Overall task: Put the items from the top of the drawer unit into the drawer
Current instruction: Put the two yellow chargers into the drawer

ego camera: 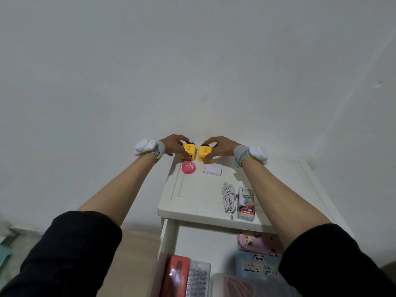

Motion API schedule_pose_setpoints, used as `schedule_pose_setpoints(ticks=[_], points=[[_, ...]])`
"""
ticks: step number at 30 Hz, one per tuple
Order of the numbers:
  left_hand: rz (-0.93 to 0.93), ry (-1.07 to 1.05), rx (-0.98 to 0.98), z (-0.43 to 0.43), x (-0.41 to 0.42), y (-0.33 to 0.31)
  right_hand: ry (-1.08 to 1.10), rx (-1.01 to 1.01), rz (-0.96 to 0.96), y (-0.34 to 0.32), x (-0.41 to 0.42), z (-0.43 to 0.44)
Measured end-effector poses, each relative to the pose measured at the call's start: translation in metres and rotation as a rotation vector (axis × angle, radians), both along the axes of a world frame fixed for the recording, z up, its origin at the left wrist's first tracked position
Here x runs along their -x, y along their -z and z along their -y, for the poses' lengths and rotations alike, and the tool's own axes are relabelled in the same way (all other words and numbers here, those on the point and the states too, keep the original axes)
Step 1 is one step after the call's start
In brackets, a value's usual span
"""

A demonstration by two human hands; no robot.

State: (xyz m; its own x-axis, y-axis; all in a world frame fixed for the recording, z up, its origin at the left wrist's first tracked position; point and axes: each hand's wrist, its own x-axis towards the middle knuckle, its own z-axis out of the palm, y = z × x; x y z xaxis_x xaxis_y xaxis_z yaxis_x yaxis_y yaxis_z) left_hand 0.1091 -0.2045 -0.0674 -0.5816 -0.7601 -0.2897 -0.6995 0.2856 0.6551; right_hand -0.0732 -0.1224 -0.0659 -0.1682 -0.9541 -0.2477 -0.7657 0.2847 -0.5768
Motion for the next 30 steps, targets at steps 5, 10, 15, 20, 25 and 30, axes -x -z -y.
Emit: schedule_pose_setpoints(ticks=[5,10,15,20,25,30], points=[[-0.056,0.061,0.079,0.005,-0.001,0.003,0.001,0.037,0.019,0.0,0.0,0.003],[-0.081,0.07,0.139,0.005,-0.004,0.004,0.026,0.062,0.003,0.003,-0.005,0.002],[-0.092,0.079,0.151,0.002,-0.007,0.0,0.062,0.112,0.013,-0.003,-0.011,-0.004],[-0.146,0.101,0.179,-0.008,-0.018,-0.018,0.069,0.174,0.006,-0.023,-0.022,-0.017],[-0.175,0.124,0.204,-0.027,-0.036,-0.033,0.123,0.212,-0.001,-0.037,-0.041,-0.041],[-0.191,0.146,0.234,-0.05,-0.056,-0.042,0.143,0.242,-0.026,-0.048,-0.065,-0.068]])
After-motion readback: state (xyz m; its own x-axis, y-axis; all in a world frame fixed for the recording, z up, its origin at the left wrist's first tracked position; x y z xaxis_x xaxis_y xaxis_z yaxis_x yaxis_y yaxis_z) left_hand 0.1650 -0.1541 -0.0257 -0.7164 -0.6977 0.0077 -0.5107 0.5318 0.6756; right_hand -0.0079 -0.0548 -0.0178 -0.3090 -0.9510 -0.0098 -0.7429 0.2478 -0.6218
